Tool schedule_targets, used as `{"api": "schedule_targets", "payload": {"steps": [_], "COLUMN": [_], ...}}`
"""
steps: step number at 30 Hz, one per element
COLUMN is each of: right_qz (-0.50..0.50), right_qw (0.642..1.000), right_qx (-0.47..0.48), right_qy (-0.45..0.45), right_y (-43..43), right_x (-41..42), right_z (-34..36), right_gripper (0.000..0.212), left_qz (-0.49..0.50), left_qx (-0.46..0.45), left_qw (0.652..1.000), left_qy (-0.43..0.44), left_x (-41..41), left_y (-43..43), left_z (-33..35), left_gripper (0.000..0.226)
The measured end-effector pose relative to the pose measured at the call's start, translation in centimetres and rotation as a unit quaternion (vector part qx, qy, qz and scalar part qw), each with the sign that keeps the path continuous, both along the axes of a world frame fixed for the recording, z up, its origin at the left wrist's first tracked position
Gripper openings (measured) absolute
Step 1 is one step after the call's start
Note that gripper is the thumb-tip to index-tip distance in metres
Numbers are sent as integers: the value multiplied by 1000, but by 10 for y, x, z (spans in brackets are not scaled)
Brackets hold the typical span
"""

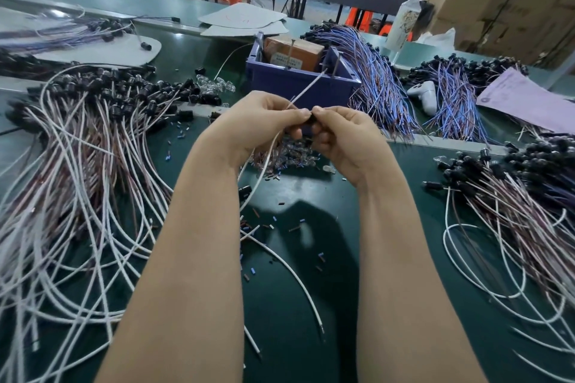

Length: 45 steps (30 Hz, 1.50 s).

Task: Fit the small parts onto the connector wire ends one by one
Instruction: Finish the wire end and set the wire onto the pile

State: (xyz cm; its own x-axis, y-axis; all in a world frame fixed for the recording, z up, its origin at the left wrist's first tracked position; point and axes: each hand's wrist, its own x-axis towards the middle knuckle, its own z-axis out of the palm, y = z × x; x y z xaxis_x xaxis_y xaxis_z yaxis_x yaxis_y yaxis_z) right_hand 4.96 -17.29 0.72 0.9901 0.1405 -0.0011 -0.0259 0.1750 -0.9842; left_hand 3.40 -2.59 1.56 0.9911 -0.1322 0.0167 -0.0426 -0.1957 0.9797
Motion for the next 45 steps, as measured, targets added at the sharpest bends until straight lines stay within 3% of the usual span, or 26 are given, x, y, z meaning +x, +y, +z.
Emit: {"api": "schedule_targets", "payload": {"steps": [3,5,7,9,11,13,16,21,25,32,37,42,45], "right_qz": [-18,-66,-143,-201,-203,-154,-108,0,94,79,118,120,58], "right_qw": [1000,991,948,922,920,909,883,870,824,824,817,799,831], "right_qx": [15,-102,-249,-273,-295,-374,-446,-480,-544,-535,-548,-574,-538], "right_qy": [-1,-50,-139,-189,-159,-103,-98,-113,-125,-168,-136,-132,-128], "right_y": [3,7,6,1,-2,3,10,20,33,41,38,35,30], "right_x": [-1,-1,1,6,8,6,4,-3,-9,-10,-10,-9,-9], "right_z": [-6,-9,-7,-2,-5,-17,-26,-15,-20,-30,-29,-26,-26], "right_gripper": [25,23,19,15,9,5,16,9,14,4,16,14,16], "left_qz": [-12,27,86,115,135,153,152,176,172,155,167,153,133], "left_qx": [-33,27,136,172,111,55,18,1,-9,-7,-9,-24,-23], "left_qw": [999,998,985,976,984,987,988,984,985,988,986,988,990], "left_qy": [35,47,56,62,38,16,29,42,24,-10,-19,-24,-33], "left_x": [-1,-1,0,1,2,3,2,2,0,-3,-2,-2,-2], "left_y": [-2,-4,-1,4,7,5,3,7,11,10,8,8,7], "left_z": [-1,-2,-4,-5,-1,4,7,8,10,10,9,8,7], "left_gripper": [17,19,22,22,18,16,10,16,13,13,13,11,9]}}
